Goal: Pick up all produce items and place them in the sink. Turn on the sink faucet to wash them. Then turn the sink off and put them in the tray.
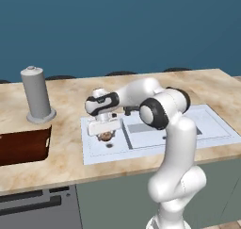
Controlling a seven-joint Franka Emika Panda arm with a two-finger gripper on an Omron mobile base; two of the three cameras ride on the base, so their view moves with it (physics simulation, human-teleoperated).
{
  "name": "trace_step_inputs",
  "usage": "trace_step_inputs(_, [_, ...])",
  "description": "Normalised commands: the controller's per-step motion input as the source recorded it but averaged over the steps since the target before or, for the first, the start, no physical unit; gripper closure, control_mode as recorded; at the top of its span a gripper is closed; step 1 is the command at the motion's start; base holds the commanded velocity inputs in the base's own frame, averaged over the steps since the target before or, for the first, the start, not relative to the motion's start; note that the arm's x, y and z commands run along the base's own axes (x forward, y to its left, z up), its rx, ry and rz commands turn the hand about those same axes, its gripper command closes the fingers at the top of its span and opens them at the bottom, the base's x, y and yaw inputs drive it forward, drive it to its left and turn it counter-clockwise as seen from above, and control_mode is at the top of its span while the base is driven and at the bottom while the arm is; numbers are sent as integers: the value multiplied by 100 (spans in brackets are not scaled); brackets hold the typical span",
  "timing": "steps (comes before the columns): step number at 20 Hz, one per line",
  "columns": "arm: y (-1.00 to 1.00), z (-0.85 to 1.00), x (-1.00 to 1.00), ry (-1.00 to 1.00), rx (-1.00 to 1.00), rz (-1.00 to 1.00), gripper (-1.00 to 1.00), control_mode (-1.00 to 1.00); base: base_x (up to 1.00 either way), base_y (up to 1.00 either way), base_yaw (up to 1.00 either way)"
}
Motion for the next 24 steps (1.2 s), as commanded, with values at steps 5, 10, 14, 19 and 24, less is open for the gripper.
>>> trace_step_inputs(5, [-10,-55,31,-3,-7,0,100,-100,0,0,0])
trace_step_inputs(10, [0,-42,28,-4,-1,0,100,-100,0,0,0])
trace_step_inputs(14, [0,-18,48,-4,0,0,100,-100,0,0,0])
trace_step_inputs(19, [0,-23,42,-1,0,0,-100,-100,0,0,0])
trace_step_inputs(24, [0,-24,33,0,0,0,-100,-100,0,0,0])
